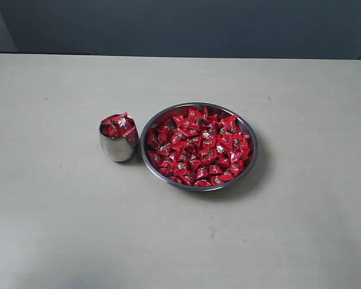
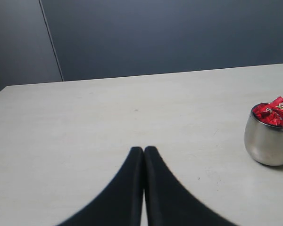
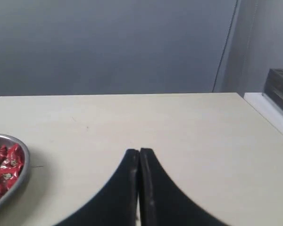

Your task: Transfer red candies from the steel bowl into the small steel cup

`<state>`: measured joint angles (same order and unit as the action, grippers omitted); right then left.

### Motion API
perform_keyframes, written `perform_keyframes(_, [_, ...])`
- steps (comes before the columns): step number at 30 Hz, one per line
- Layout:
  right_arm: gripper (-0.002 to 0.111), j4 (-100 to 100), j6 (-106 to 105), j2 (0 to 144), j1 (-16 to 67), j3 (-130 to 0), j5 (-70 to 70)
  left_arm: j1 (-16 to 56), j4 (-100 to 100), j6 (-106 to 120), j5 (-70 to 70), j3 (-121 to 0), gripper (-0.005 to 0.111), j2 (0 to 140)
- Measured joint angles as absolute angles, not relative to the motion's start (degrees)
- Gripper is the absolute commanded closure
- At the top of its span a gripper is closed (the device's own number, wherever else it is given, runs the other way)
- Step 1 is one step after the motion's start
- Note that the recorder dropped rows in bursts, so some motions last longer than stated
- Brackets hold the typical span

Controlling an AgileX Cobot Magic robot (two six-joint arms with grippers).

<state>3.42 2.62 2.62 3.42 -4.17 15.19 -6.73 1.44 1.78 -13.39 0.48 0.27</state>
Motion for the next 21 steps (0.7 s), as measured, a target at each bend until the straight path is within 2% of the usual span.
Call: perform_keyframes(21, [0.109,3.57,2.62,0.75,1.46,-0.30,17.34,-6.73,1.44,1.78,-13.39,0.48,0.106,0.27])
